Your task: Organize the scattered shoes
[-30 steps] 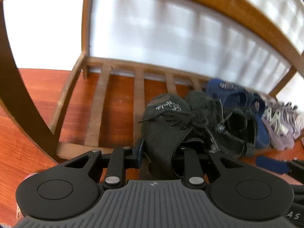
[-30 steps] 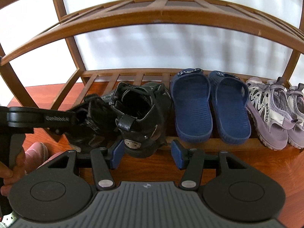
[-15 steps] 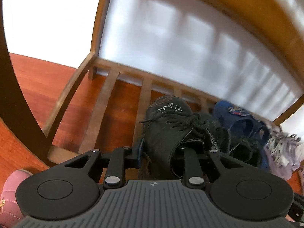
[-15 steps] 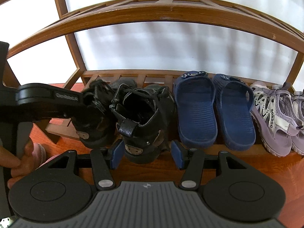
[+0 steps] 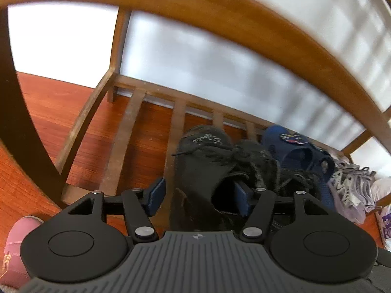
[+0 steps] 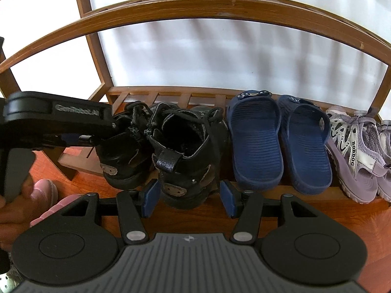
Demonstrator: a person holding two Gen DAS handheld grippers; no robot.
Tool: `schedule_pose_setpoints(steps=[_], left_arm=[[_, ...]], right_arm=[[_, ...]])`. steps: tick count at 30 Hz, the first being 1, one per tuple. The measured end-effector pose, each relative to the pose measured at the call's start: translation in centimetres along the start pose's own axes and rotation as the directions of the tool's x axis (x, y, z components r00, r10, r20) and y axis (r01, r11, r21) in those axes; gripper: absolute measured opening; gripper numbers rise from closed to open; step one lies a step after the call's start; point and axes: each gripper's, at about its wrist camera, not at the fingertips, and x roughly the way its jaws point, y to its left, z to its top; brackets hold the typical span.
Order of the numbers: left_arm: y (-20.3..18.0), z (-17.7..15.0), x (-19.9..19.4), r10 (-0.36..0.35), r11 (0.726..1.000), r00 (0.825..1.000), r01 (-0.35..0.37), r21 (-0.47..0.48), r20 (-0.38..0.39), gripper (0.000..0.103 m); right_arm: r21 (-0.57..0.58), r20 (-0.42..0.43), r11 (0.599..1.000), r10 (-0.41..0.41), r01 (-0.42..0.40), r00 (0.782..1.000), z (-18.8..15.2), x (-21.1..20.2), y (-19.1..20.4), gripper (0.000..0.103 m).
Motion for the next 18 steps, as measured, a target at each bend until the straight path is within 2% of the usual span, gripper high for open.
schedule_pose_setpoints(steps=[7,8,9,10,18], left_arm=[[-1.1,-0.2,-2.9,-0.038,0.998,0.999,0.038,0.051,-0.004,0.073],[-1.2,-0.4,-3.1,-0.033,0.997,0.999,0.033,0.065,-0.006,0.073],[-1.2,-0.6,-3.3,-0.028,0.996,1.000,0.028,0.079,-0.007,0.073],[-1.2,-0.7,-3.5,-0.023,0.995,1.000,0.024,0.092,-0.009,0.073],[-0.7,-2.3,-2.6,-0.007,0.989,0.999,0.013,0.146,-0.042,0.071]], right_arm=[[-0.020,0.009,1.000,-0.007,0.007,1.000,0.0,1.1,0.3,0.061],[-0.024,0.007,1.000,-0.002,0.002,1.000,0.0,1.4,0.3,0.060],[-0.029,0.005,1.000,0.005,-0.005,1.000,0.0,1.6,0.4,0.053],[-0.033,0.009,0.999,0.007,-0.007,1.000,0.0,1.7,0.4,0.053],[-0.069,0.030,0.998,0.004,-0.002,1.000,0.8,2.2,0.7,0.051]])
